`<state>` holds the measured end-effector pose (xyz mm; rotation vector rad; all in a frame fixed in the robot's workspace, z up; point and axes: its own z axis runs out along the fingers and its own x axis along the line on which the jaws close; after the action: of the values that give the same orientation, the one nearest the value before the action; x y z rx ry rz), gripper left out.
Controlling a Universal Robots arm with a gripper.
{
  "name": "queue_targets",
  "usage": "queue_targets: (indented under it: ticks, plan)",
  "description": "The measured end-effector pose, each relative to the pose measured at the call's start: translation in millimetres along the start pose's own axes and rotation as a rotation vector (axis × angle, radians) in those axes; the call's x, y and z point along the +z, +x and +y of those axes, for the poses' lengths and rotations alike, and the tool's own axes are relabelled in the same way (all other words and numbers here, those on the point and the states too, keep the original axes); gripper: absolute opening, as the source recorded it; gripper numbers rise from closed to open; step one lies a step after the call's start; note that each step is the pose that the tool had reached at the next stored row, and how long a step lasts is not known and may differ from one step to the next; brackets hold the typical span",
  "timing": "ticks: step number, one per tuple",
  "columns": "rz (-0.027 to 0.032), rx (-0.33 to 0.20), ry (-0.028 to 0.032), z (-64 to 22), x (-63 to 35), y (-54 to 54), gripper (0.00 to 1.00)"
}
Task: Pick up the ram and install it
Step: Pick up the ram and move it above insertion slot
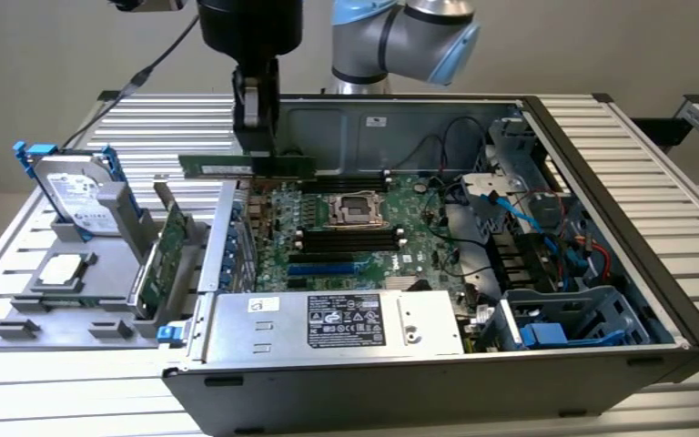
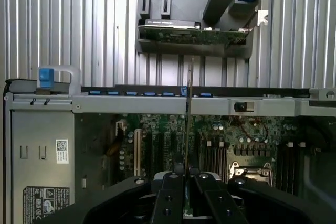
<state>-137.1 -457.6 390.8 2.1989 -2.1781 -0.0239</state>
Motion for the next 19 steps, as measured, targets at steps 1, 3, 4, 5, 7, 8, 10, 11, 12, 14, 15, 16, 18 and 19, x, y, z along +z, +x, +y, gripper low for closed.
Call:
queue_targets:
  ticks: [1,3,4,5,7,8,10,11,12,14,15,16,18,19]
  plan:
    - [0.0000,0.000,-0.0001,-3.1,-0.2,-0.8,0.14]
    - [-0.0001,0.000,0.0000,-9.7,-0.5,-2.5,0.14]
    - [-0.0001,0.000,0.0000,-13.0,-0.6,-3.4,0.14]
    - [-0.0001,0.000,0.0000,-16.6,-0.8,-4.5,0.14]
    - [0.0000,0.000,0.0000,-23.2,-1.2,-6.5,0.14]
    - [0.0000,0.000,0.0000,-26.3,-1.3,-7.6,0.14]
    - [0.0000,0.000,0.0001,-32.4,-1.6,-10.5,0.14]
    - [0.0003,0.000,0.0001,-34.9,-1.7,-12.1,0.14]
    - [0.0007,0.000,0.0005,-37.2,-1.7,-13.9,0.14]
    - [0.0017,0.000,0.0013,-41.9,-1.5,-18.0,0.14]
    - [0.0026,0.000,0.0018,-44.4,-1.4,-20.3,0.14]
    - [0.0035,0.000,0.0022,-46.7,-1.2,-22.4,0.14]
    - [0.0056,0.000,0.0031,-51.0,-0.8,-26.5,0.14]
    - [0.0066,0.000,0.0036,-52.9,-0.6,-28.4,0.14]
